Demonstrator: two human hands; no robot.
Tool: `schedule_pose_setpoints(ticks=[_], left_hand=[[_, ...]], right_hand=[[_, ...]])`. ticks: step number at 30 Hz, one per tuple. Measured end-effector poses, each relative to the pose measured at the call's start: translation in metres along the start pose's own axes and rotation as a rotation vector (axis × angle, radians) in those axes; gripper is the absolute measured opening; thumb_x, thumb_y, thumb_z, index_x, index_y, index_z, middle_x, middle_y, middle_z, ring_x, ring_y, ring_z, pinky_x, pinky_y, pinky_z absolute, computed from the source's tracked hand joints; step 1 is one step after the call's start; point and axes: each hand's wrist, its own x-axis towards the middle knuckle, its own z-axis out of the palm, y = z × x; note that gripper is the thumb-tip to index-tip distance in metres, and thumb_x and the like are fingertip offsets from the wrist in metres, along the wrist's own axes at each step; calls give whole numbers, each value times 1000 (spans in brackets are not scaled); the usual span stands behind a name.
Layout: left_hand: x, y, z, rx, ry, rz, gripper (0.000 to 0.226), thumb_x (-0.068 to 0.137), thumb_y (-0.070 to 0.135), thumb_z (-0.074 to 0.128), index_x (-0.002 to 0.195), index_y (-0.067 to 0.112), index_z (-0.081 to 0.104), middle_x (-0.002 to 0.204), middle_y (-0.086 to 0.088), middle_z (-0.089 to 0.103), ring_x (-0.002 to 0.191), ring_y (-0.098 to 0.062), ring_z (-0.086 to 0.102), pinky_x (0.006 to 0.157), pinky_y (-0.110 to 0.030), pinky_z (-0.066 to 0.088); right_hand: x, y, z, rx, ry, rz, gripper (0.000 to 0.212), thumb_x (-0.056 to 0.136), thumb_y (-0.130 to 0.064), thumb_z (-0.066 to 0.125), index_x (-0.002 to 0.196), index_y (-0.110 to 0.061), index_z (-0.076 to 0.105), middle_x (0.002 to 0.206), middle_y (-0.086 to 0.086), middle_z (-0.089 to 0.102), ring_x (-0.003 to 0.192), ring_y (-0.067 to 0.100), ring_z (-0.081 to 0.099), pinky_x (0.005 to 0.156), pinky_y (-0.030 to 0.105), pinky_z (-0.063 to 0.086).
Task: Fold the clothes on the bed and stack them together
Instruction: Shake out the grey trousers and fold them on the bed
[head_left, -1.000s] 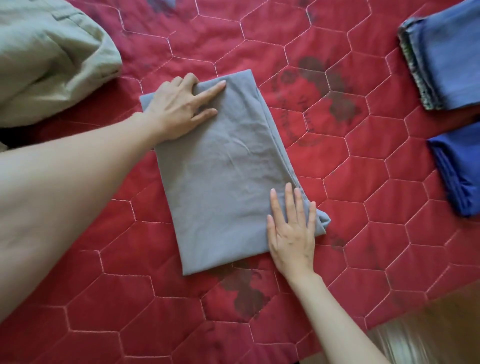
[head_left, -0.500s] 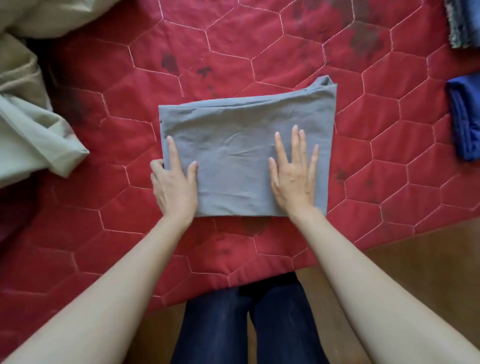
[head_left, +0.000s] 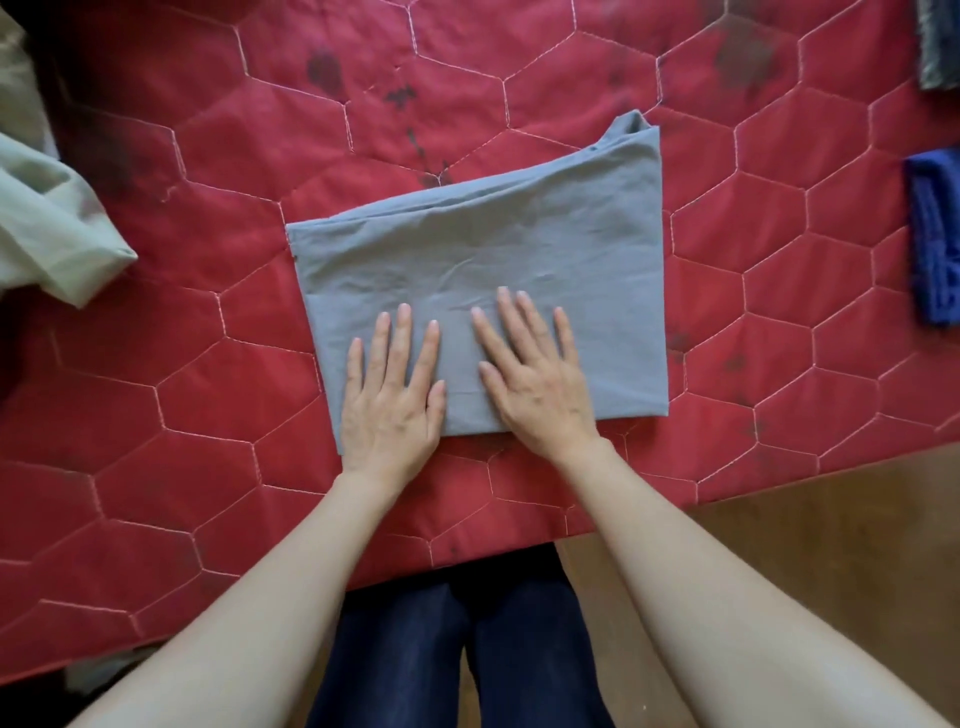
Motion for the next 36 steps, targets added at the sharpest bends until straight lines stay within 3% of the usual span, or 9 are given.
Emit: schedule_pose_setpoints(ticks=[4,7,13,17,21,26,31,34,36], left_hand=[[-14,-14,0,20,19,1,55,98,32,33,151,17,29,158,-15,22,147,-30,18,119,-49,13],[-13,-17,-8,49,-20,13,56,97,32,33,151,14,30,158,-16,22,147,-32,18,119,-51,15],[61,16,-17,77,9,215,56,97,34,33,150,15,34,157,-12,26,146,-30,23,117,-53,13],[120,22,-21,128,25,256,60,96,31,32,152,12,24,159,-9,23,147,-30,18,118,-52,6],[128,-6,-23,72,50,144,53,99,33,32,151,23,29,159,-8,23,147,-30,18,119,-51,8],[92,-56,-26,-58,67,-200,55,100,39,29,153,28,19,161,-8,17,148,-30,11,117,-54,8],[53,-73,-25,-158,16,-471,58,103,37,24,155,16,10,162,-11,4,149,-29,2,119,-53,4],[36,-61,-29,-125,72,-488,61,102,34,29,155,15,5,161,-16,1,149,-32,1,118,-55,4],[23,-42,-30,-69,102,-356,64,99,34,30,155,15,6,161,-16,3,149,-32,3,118,-53,2]], right_hand=[[-43,69,-10,-92,-40,283,52,101,-34,28,151,-21,29,159,8,22,147,26,19,115,56,22],[-52,90,-20,-110,-100,355,55,100,-34,27,153,-19,23,160,12,16,147,28,17,114,60,17],[26,29,-27,86,34,162,51,100,-27,37,149,-13,34,156,17,24,146,32,21,117,56,18],[84,-6,-20,214,43,82,51,100,-26,33,150,-15,31,157,12,25,147,24,21,119,48,15],[104,40,-22,40,-33,78,52,102,-35,30,152,-24,22,161,5,16,149,19,12,120,44,5],[77,118,-34,-72,-105,262,55,103,-41,24,154,-29,7,163,-1,2,150,18,-1,119,51,0],[58,101,-34,-13,-28,586,57,103,-40,25,155,-23,8,161,15,-1,150,26,0,119,53,4],[44,48,-25,13,-3,444,56,102,-38,26,154,-22,14,161,15,3,150,26,2,119,54,4],[29,8,-13,65,-31,295,55,101,-38,27,154,-23,18,161,13,7,149,25,5,118,55,6]])
